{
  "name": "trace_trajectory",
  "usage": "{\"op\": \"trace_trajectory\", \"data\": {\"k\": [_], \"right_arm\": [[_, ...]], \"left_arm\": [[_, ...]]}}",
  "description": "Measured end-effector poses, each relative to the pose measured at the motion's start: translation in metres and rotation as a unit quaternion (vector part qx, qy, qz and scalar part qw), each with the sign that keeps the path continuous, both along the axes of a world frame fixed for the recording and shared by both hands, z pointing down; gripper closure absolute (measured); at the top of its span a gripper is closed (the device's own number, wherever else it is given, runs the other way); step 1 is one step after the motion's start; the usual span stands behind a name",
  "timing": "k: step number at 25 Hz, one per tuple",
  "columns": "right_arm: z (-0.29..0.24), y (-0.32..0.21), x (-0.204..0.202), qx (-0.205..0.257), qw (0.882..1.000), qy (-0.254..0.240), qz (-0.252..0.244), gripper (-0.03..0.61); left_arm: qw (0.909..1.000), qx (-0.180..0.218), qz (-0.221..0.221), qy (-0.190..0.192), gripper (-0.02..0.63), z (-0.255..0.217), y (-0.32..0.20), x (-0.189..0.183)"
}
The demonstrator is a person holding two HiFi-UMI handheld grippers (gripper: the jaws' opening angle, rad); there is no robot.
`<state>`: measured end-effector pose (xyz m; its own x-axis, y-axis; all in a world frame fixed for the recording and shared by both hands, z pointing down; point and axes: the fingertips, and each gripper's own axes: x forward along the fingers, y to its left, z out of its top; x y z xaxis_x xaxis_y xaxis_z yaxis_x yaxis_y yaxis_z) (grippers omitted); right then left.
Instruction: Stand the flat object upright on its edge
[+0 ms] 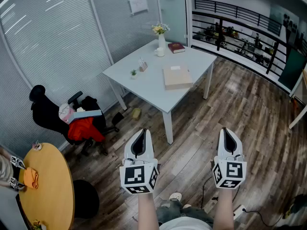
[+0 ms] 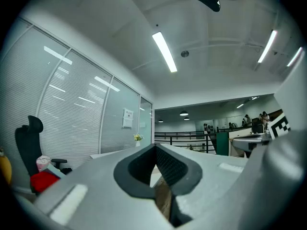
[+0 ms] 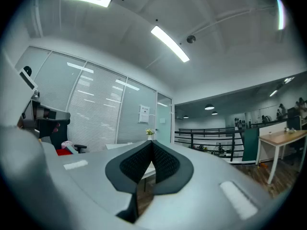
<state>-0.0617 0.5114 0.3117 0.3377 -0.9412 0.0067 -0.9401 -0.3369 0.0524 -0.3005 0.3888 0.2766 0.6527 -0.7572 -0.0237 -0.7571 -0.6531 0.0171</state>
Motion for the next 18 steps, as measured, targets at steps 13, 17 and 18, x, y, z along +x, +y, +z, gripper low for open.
{"op": "trace_trajectory", "data": {"k": [13, 17, 18], "right_arm": [[0.001, -0.009, 0.006, -0.002, 1.000, 0.000, 0.000, 0.565], [0.003, -0.013, 0.011, -0.001, 1.000, -0.001, 0.001, 0.565], [0.004, -0.015, 0.012, 0.000, 1.000, -0.003, 0.001, 0.565]], "left_arm": [[1.0000, -0.001, -0.002, 0.000, 0.612, 0.000, -0.010, 0.006], [1.0000, -0.002, 0.000, -0.002, 0.612, 0.004, -0.016, 0.010], [1.0000, -0.002, 0.000, -0.003, 0.612, 0.004, -0.019, 0.011]]}}
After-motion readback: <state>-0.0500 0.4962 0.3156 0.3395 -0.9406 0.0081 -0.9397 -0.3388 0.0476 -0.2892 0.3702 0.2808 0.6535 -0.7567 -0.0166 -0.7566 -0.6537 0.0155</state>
